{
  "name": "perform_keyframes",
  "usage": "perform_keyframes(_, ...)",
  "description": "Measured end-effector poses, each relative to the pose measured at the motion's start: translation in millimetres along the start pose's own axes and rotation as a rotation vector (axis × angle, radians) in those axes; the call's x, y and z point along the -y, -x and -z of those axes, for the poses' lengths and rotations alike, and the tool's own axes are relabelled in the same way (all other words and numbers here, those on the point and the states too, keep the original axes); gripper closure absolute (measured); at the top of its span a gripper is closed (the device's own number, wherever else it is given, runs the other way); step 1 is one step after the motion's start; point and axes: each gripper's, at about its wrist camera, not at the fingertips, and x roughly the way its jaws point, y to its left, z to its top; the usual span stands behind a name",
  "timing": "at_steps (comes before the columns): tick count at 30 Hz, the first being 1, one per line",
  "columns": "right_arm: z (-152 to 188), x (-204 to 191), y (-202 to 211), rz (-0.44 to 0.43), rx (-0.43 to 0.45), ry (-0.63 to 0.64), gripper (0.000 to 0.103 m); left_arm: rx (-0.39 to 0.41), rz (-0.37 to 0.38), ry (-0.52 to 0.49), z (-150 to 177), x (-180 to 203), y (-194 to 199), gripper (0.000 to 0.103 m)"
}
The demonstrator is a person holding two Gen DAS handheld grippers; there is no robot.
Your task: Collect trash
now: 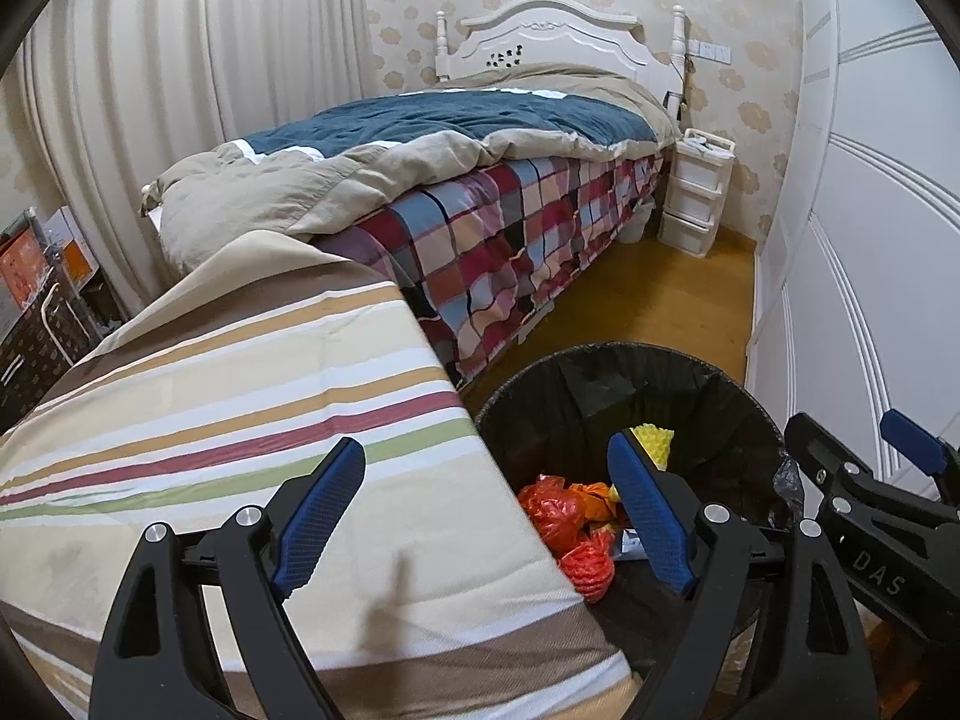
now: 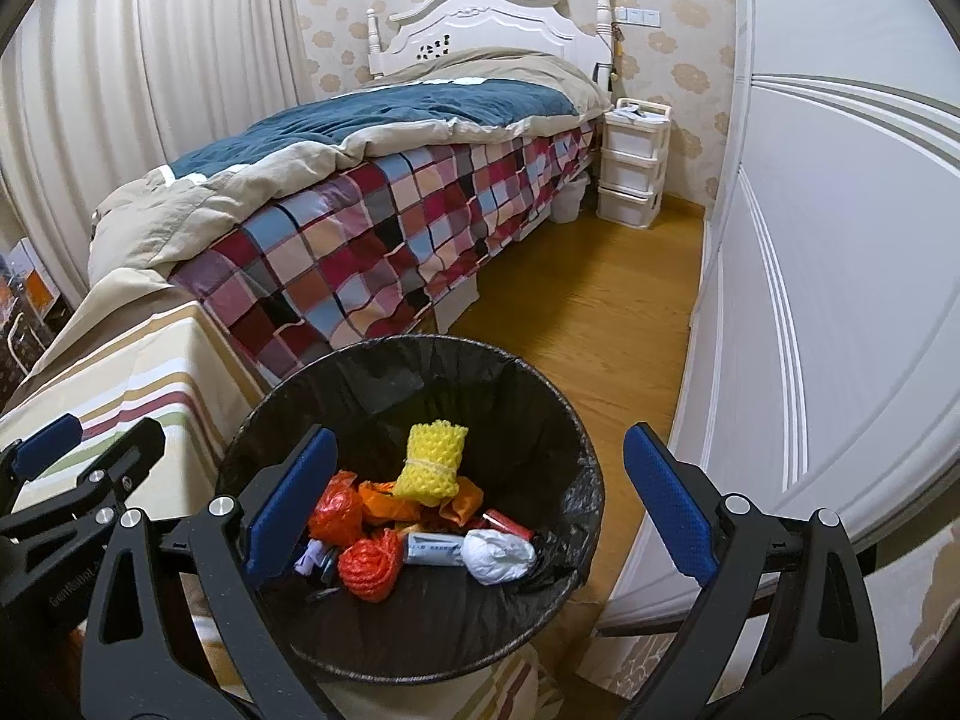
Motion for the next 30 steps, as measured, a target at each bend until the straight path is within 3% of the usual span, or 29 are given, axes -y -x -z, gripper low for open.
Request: perform_keyframes(30,36,-32,112,-0.099,0.095,0.07,0.009,0.109,-0.05,0.072,45,-47,111,0.017)
